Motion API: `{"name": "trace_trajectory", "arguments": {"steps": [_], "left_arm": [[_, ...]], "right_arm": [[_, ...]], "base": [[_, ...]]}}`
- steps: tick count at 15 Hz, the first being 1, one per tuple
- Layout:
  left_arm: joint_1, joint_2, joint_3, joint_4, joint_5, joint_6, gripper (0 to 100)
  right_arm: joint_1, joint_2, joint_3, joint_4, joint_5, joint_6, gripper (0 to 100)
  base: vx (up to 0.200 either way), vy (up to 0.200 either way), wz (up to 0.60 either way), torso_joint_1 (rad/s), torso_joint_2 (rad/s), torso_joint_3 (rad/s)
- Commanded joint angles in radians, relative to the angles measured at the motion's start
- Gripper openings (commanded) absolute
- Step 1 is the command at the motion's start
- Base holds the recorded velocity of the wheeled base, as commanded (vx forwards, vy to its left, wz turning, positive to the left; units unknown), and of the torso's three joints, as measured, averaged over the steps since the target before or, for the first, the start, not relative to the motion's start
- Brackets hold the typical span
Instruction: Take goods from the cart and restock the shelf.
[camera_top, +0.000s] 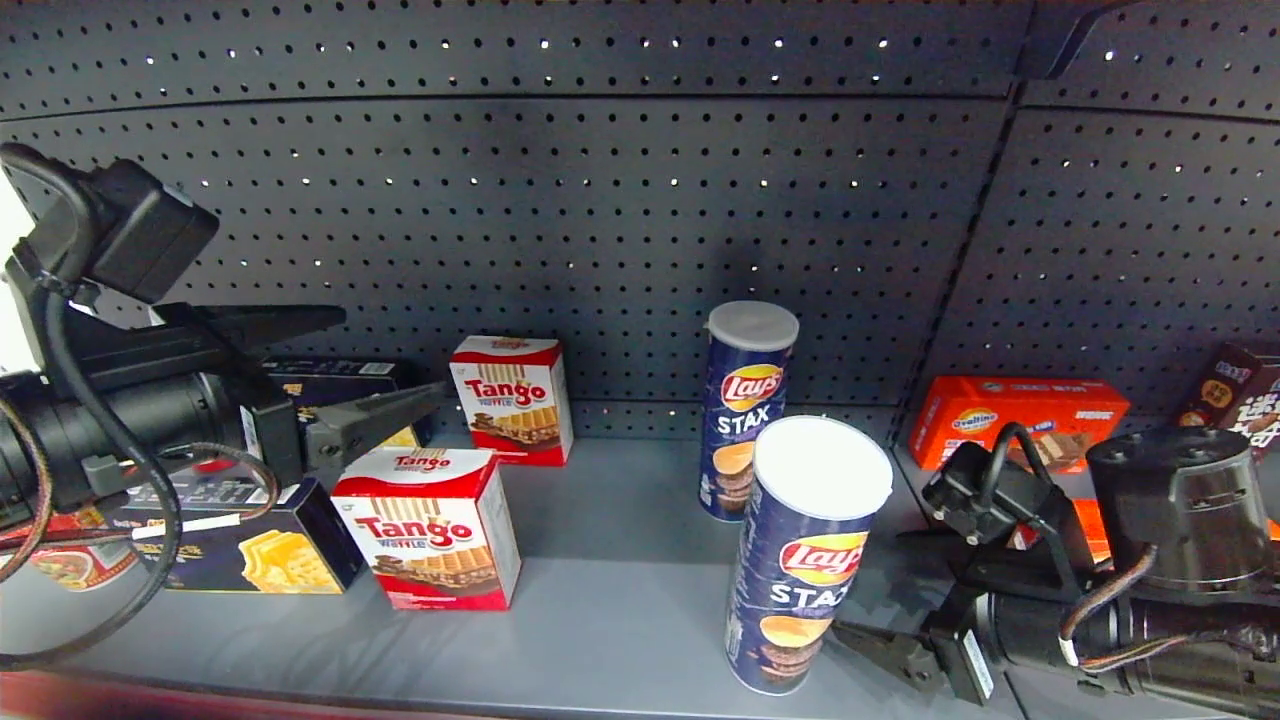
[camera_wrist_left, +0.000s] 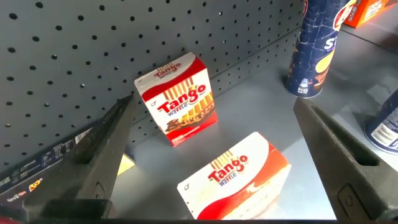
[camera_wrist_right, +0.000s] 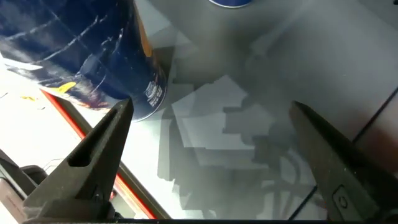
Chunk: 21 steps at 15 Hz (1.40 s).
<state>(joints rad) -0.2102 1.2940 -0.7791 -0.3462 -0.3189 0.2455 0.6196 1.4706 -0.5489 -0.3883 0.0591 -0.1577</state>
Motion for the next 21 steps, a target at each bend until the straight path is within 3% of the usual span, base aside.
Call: {"name": "trace_trajectory", "arguments": {"steps": [1,16,21], "left_arm": [[0.000,0.001,0.001,-0.001,0.000,0.000,100],[0.006,-0.002,0.014,-0.001,-0.002,-0.003,100],[0.011,-0.055,0.035,-0.001,0.000,-0.005,100]], "right_arm": [[0.009,0.002,0.000,0.000,0.001,0.000,100],[0.048,0.079,-0.031,-0.017,-0.001,0.000,100],[0.037,-0.053,-0.020,-0.017,-0.002,0.007,100]], "base": [[0.000,0.000,0.00,0.000,0.00,0.000],[0.000,0.000,0.00,0.000,0.00,0.000],[0.000,0.000,0.00,0.000,0.00,0.000]]}}
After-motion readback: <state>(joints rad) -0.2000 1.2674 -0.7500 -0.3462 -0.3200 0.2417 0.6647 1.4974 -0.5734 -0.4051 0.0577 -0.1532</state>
